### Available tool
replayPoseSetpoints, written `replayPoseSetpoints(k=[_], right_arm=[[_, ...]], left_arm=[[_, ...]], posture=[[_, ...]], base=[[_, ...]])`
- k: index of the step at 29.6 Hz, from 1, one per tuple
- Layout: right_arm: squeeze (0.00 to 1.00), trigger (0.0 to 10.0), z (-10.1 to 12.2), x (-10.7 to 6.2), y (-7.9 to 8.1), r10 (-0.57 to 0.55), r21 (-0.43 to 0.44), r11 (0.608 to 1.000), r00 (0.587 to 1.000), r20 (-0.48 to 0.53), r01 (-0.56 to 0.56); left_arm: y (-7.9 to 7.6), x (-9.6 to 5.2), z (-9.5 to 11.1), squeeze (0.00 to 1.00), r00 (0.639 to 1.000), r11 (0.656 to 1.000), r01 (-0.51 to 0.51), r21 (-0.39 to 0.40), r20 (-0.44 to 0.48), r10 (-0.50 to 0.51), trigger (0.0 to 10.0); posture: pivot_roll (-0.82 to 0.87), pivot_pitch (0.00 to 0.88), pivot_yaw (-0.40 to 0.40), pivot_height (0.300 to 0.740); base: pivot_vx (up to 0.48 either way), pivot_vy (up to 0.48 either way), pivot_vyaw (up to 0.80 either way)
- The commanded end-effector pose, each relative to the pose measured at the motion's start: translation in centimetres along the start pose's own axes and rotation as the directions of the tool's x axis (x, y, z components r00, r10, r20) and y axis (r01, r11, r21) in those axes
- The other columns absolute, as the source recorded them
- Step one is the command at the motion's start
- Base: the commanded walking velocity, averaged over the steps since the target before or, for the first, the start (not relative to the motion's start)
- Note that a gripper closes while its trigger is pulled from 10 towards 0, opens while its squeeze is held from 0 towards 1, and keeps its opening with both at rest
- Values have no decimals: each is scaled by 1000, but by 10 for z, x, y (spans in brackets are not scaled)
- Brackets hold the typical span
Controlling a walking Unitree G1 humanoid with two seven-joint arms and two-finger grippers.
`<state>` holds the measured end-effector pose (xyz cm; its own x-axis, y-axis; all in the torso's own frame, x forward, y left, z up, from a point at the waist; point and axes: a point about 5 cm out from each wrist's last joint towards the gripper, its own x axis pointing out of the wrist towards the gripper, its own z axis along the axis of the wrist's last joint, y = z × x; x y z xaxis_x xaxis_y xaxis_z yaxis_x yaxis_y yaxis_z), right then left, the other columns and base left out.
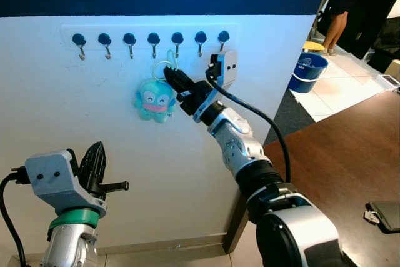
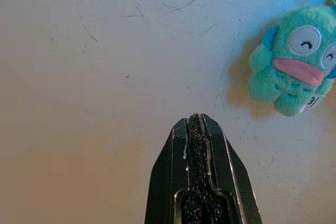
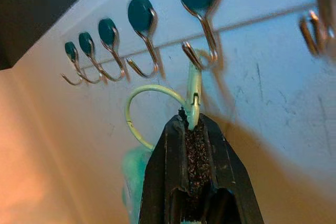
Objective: Hang keys on a hook
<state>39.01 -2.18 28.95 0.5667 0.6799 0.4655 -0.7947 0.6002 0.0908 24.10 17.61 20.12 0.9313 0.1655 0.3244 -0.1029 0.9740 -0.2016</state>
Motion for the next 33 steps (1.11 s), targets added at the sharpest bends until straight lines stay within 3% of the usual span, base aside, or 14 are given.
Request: replayPoseSetpoints(k=[1, 12, 16, 19, 21, 33], right_arm=[[0, 10000, -8, -6, 0, -5, 18, 1000, 1000, -8, 6], [0, 10000, -17, -20, -3, -9, 13, 1000, 1000, -11, 9], [0, 10000, -10, -19, -2, 2, -4, 1000, 1000, 28, -2], [0, 10000, 13, -14, 3, 31, -10, 1000, 988, 149, -30], [0, 10000, 17, -13, 3, 36, -9, 999, 985, 167, -35], [0, 10000, 20, -10, 2, 23, -28, 999, 986, 164, -19]], left_arm=[[1, -2, -3, 0, 1000, 1000, 1, 16, -19, -1, 10000], [1, -1, -3, 0, 1000, 1000, 5, 15, -21, -4, 10000], [1, -2, -3, 0, 1000, 1000, 4, 15, -21, -4, 10000], [1, -1, -3, 0, 1000, 1000, 3, 14, -19, -2, 10000], [1, 0, -3, 0, 1000, 1000, 2, 14, -19, -2, 10000], [1, 0, -3, 0, 1000, 1000, 1, 13, -16, -1, 10000]], posture=[[-30, 93, 68, 740], [-31, 93, 70, 740], [-31, 93, 70, 740], [-33, 101, 71, 740], [-33, 101, 71, 740], [-32, 100, 68, 740]], base=[[0, 0, 0], [0, 0, 0], [0, 0, 0], [0, 0, 0], [0, 0, 0], [0, 0, 0]])
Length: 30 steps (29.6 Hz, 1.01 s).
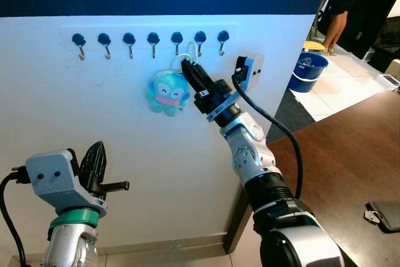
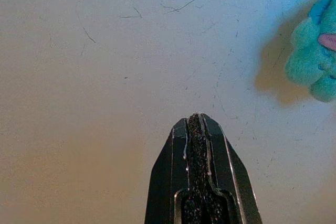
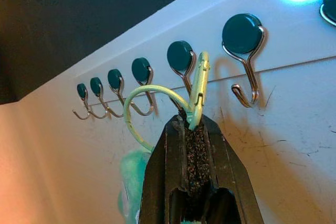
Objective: Hang keys on a hook
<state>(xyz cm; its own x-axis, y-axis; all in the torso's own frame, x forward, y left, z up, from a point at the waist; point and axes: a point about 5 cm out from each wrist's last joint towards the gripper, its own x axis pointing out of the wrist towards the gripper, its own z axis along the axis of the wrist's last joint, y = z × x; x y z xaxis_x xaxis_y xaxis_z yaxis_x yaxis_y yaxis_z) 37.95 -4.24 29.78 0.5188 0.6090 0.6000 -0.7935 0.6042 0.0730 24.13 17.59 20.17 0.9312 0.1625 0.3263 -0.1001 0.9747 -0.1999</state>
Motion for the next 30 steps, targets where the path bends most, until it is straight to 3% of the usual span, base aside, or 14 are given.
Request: replayPoseSetpoints(k=[1, 12, 30], right_arm=[[0, 10000, 0, 5, 5, 4, -9, 1000, 1000, -2, -4], [0, 10000, -13, -4, -7, -86, -3, 996, 992, -89, 86], [0, 10000, -31, -12, -6, -104, 6, 994, 978, -183, 107]], left_arm=[[1, 0, -3, 0, 1000, 1000, -3, 12, -16, 3, 10000], [1, 0, -3, 0, 1000, 1000, -1, 7, -15, 1, 10000], [1, 0, -2, 0, 1000, 1000, 0, 7, -13, 0, 10000]], posture=[[-32, 100, 68, 740], [-33, 103, 70, 740], [-33, 103, 70, 740]], base=[[0, 0, 0], [0, 0, 0], [0, 0, 0]])
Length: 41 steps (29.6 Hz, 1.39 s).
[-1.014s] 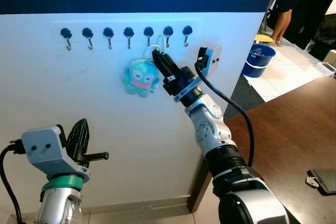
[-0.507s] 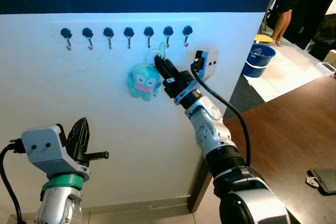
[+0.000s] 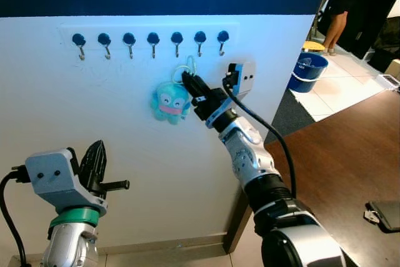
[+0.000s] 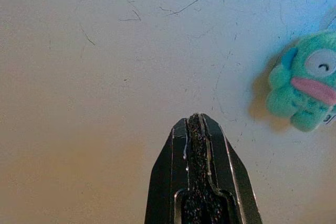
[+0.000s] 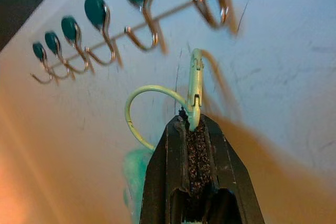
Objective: Hang keys on a hook
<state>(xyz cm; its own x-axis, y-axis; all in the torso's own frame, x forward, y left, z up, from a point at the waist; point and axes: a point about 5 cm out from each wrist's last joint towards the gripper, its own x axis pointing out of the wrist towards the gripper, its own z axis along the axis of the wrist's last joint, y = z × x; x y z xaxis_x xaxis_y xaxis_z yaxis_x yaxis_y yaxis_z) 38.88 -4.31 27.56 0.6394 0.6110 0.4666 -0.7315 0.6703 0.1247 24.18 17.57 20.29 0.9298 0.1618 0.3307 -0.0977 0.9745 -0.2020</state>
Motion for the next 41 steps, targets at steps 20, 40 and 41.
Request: replayPoseSetpoints(k=[20, 40, 41], right_arm=[[0, 10000, -11, -15, 7, 31, 46, 998, 999, 25, -32], [0, 10000, 13, 4, 12, 72, 7, 997, 994, 84, -73], [0, 10000, 12, 5, 12, 69, 7, 998, 995, 76, -70]], left_arm=[[-1, 2, 7, 0, 999, 1000, 3, -10, 37, -3, 10000], [-23, 7, 27, 0, 979, 985, 169, -36, 119, -164, 10000], [-23, 7, 27, 0, 979, 985, 169, -36, 119, -163, 10000]], posture=[[-32, 103, 69, 740], [-34, 81, 81, 740], [-34, 81, 81, 740]], base=[[0, 0, 0], [0, 0, 0], [0, 0, 0]])
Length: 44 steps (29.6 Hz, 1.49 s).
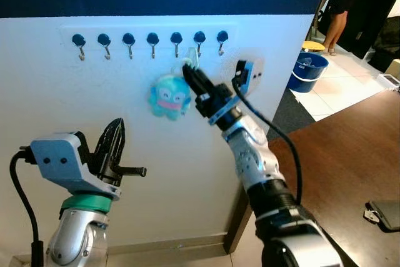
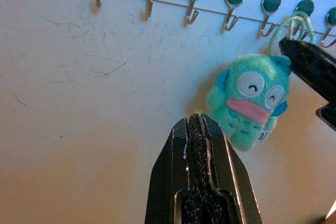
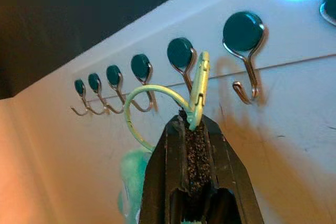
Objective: Hang keys on a hook
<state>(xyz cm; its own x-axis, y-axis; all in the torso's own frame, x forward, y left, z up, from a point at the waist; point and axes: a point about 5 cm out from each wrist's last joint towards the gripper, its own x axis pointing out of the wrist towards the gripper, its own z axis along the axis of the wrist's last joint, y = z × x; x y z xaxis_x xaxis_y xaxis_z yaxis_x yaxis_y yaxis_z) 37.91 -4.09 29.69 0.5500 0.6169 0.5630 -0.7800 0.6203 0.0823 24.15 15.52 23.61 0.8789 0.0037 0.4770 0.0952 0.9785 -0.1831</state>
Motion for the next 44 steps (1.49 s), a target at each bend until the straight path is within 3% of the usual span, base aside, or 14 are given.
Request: replayPoseSetpoints(k=[1, 10, 14, 20, 34, 44], right_arm=[[0, 10000, -9, -1, 0, -13, 11, 1000, 999, -31, 14], [0, 10000, -11, 3, -1, -19, 20, 1000, 998, -53, 21], [0, 10000, -18, 0, -8, -75, -3, 997, 990, -119, 75], [0, 10000, -18, -1, -10, -83, 5, 996, 990, -113, 84], [0, 10000, 6, 9, -3, 7, 39, 999, 1000, 30, -8], [0, 10000, 11, 13, -3, 3, 35, 999, 999, 51, -5]], left_arm=[[4, -2, 0, 0, 1000, 1000, -17, 17, -8, 17, 10000], [4, -1, 0, 0, 1000, 1000, -20, 24, -11, 20, 10000], [5, -2, -1, 0, 999, 999, -28, 32, -18, 28, 10000], [7, -2, 0, 0, 999, 999, -34, 35, -18, 35, 10000], [7, -2, 0, 0, 998, 997, -66, 40, -20, 67, 10000], [8, -4, 0, 0, 996, 996, -78, 44, -26, 80, 10000]], posture=[[-34, 81, 81, 740], [-25, 88, 79, 740], [-22, 97, 79, 740], [-22, 97, 79, 740], [-23, 138, 66, 740], [-22, 144, 65, 740]], base=[[0, 0, 0], [0, 0, 0], [0, 0, 0], [0, 0, 0], [0, 0, 0], [0, 0, 0]])
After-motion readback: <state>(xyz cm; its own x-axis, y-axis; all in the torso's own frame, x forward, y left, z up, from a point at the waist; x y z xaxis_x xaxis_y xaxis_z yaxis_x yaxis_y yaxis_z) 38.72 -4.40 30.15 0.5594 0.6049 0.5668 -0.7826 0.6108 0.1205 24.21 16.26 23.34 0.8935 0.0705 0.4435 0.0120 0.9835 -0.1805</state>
